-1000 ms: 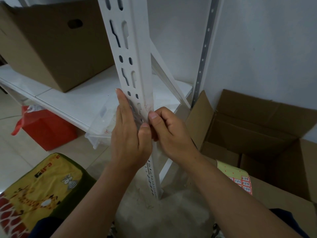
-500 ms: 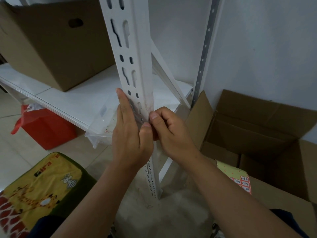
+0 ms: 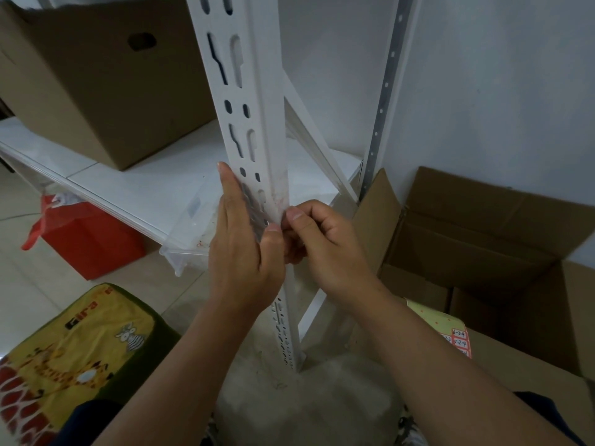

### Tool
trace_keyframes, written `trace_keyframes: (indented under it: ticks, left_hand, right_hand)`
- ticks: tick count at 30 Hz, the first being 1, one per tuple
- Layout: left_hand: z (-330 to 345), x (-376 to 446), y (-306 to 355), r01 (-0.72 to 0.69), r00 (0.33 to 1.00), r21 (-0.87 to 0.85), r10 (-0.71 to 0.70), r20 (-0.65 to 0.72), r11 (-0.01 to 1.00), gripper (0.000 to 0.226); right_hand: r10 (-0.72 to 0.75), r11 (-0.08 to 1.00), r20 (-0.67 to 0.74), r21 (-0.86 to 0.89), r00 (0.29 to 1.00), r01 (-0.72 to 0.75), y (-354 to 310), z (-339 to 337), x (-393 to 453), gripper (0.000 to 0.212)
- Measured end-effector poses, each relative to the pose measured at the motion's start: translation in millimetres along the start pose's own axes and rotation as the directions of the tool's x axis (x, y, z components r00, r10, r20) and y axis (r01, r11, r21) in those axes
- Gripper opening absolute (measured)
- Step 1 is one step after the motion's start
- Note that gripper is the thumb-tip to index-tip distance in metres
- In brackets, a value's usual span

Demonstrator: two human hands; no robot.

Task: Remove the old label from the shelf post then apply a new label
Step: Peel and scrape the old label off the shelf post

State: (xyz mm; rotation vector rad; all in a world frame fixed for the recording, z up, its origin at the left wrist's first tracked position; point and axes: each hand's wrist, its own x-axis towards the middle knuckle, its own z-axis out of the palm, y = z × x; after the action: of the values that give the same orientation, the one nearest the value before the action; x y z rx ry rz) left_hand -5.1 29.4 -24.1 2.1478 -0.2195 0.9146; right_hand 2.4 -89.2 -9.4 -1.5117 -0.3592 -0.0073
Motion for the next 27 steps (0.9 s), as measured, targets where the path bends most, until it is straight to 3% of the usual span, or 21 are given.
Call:
trace_keyframes:
  ticks: [6, 10, 12, 15, 21, 27]
  left_hand:
    - [3.0, -2.8, 1.3, 0.000, 0.997, -0.081, -0.007, -0.081, 0.997, 0.075]
    - [3.1, -5.1, 12.1, -0.159, 0.948, 0.051, 0.167, -0.270, 0.986, 0.044]
    - [2.7, -8.0, 15.9, -0.249, 0.940, 0.000, 0.242, -0.241, 0.969, 0.025]
    - [0.8, -11.7, 22.9, -0.277, 0.949, -0.120, 0.252, -0.188, 0.953, 0.019]
    - [-8.9, -8.5, 29.3, -0.212, 0.976, -0.262, 0.192, -0.102, 0.941, 0.011]
    - [-21.3, -5.2, 25.1, -0.057, 0.997, -0.305, 0.069, 0.026, 0.951, 0.010]
  right_hand:
    - [0.009, 0.992, -0.003, 0.124, 1.000, -0.008, -4.6, -1.1, 0.7, 0.025]
    - [-0.028, 0.995, 0.036, 0.094, 0.999, 0.025, -8.2, -6.0, -3.7, 0.041]
    - [-0.023, 0.997, 0.047, 0.070, 0.999, 0.020, -10.6, -8.1, -5.8, 0.038]
    - [-0.030, 0.999, 0.049, 0.024, 0.998, 0.029, -9.4, -10.5, -6.9, 0.036]
    - [-0.144, 0.973, -0.045, -0.189, 0.989, 0.133, -3.8, -15.4, -4.8, 0.047]
    - [-0.248, 0.898, -0.086, -0.395, 0.965, 0.196, 1.3, -20.3, -2.8, 0.052]
